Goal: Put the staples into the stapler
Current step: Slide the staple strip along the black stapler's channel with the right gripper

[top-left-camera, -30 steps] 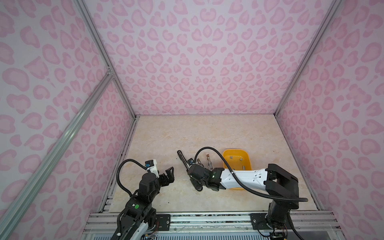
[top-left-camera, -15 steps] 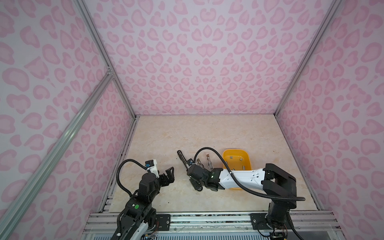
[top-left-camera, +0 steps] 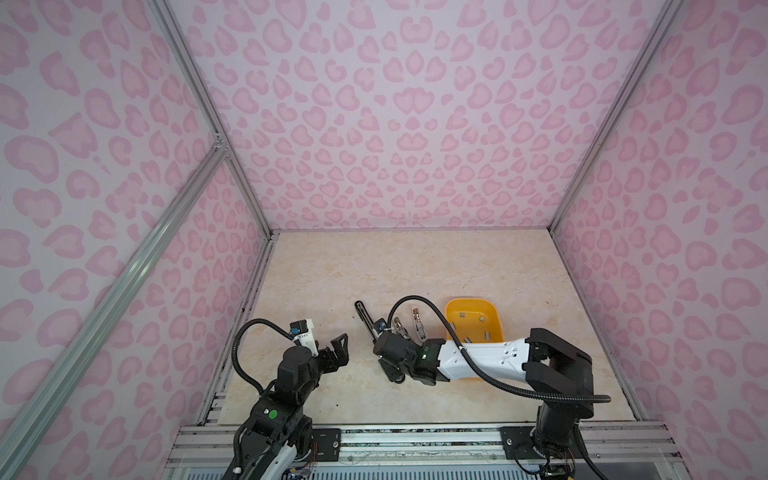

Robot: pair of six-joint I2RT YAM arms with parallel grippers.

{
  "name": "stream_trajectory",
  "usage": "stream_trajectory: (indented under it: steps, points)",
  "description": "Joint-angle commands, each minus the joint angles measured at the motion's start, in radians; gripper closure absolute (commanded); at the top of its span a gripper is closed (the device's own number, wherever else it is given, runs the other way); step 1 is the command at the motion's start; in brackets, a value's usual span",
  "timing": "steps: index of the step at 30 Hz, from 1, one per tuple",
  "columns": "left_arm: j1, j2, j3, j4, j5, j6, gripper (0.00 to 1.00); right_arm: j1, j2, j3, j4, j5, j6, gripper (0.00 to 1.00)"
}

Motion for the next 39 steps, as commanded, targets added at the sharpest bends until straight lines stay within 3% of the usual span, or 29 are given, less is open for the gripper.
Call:
stream_trajectory:
  steps: [1, 21, 31, 39]
  points:
    - [0.002, 0.000, 0.000, 0.023, -0.002, 0.002, 0.02, 0.005, -0.003, -0.014, -0.037, 0.007, 0.021, 1.00]
    - [0.002, 0.007, 0.000, 0.030, -0.002, 0.002, 0.03, 0.023, -0.056, -0.065, -0.072, 0.018, 0.088, 1.00]
    - [0.002, -0.002, -0.002, 0.027, 0.002, 0.003, 0.02, 0.040, -0.061, -0.059, -0.094, 0.047, 0.099, 0.81]
    - [0.002, -0.002, -0.002, 0.026, 0.002, 0.003, 0.02, 0.051, -0.103, -0.085, -0.103, 0.059, 0.108, 0.72]
